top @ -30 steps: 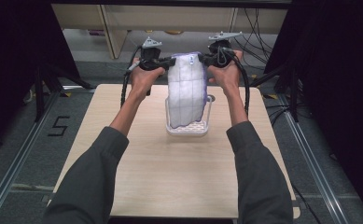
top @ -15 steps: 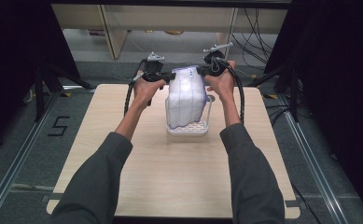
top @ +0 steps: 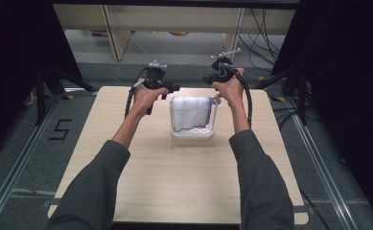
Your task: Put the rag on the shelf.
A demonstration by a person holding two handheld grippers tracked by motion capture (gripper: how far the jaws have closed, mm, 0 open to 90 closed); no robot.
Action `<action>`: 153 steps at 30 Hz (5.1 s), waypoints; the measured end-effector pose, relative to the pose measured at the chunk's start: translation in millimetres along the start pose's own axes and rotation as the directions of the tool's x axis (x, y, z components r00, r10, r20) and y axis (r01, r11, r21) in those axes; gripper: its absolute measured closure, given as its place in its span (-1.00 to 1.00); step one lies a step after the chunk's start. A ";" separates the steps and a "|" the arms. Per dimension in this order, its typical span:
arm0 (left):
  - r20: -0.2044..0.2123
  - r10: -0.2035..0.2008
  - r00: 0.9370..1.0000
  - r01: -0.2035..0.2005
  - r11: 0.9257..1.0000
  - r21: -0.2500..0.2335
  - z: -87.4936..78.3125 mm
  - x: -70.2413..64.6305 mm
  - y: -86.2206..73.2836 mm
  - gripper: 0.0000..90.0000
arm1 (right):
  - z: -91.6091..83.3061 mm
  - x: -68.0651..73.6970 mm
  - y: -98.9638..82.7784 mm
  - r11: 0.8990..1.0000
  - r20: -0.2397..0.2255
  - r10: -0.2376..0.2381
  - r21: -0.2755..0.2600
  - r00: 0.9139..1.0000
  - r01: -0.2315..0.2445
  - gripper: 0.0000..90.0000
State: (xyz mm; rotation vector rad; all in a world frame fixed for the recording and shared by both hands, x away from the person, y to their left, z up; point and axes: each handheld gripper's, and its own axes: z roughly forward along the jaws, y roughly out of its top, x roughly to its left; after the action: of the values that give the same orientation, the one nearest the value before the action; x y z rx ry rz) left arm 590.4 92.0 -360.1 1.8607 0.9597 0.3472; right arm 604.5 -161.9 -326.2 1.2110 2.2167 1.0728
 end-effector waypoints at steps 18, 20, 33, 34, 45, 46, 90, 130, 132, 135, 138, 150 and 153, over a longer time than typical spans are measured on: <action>0.011 -0.037 0.999 0.037 0.999 0.011 -43.1 16.7 -27.0 0.10 | -52.0 -5.7 -21.2 0.999 0.016 -0.012 -0.037 1.000 0.012 0.29; 0.012 -0.038 0.999 0.038 0.999 0.016 -46.9 16.8 -30.7 0.04 | -58.7 -3.1 -26.4 0.999 0.008 -0.003 -0.036 1.000 0.003 0.24; 0.045 -0.032 0.998 0.032 0.999 -0.002 -67.5 4.7 -49.4 -0.09 | -77.3 11.0 -42.9 0.994 -0.006 -0.040 -0.101 0.999 0.039 0.08; 0.043 -0.031 0.999 0.031 1.000 -0.004 -69.3 3.7 -52.0 -0.10 | -79.4 12.9 -44.3 0.994 0.000 -0.042 -0.098 0.999 0.042 0.06; 0.093 -0.024 0.995 0.027 0.999 -0.030 -87.4 -9.9 -77.5 -0.15 | -90.7 24.6 -60.5 0.990 -0.022 -0.051 -0.131 0.998 0.048 -0.01; 0.094 -0.025 0.995 0.029 0.999 -0.033 -89.1 -11.5 -79.0 -0.15 | -91.6 25.5 -61.8 0.991 -0.029 -0.051 -0.127 0.998 0.047 -0.01; 0.124 0.038 0.992 -0.032 0.998 -0.049 -115.9 -48.0 -124.7 -0.29 | -100.1 52.8 -114.2 0.987 -0.118 -0.038 -0.162 0.992 0.018 -0.19; 0.148 0.069 0.987 -0.074 0.997 0.033 -118.0 -65.8 -175.2 -0.42 | -88.2 80.1 -154.8 0.994 -0.169 -0.068 -0.098 0.983 0.052 -0.28; 0.149 0.068 0.987 -0.073 0.997 0.031 -118.4 -67.8 -180.4 -0.42 | -83.6 85.3 -161.2 0.995 -0.185 -0.072 -0.088 0.980 0.056 -0.28; 0.144 0.061 0.988 -0.066 0.997 0.030 -118.4 -70.1 -186.6 -0.42 | -80.6 90.0 -165.8 0.996 -0.188 -0.069 -0.073 0.980 0.056 -0.28; 0.154 0.050 0.987 -0.056 0.998 0.036 -116.6 -71.4 -193.7 -0.42 | -77.8 90.9 -167.0 0.995 -0.202 -0.088 -0.071 0.975 0.075 -0.28; 0.145 0.077 0.986 -0.086 0.995 0.059 -120.5 -80.2 -224.0 -0.43 | -72.0 110.6 -179.3 0.995 -0.223 -0.096 -0.032 0.970 0.091 -0.29; 0.144 0.076 0.987 -0.085 0.995 0.056 -124.7 -82.3 -227.6 -0.43 | -72.7 112.9 -183.4 0.995 -0.225 -0.104 -0.035 0.969 0.099 -0.29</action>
State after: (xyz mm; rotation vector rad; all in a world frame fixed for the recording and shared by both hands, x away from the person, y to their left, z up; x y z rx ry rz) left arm 356.0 158.1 -481.8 1.9564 0.8086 0.2328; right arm 397.8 -160.0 -421.0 0.9961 2.3989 1.2453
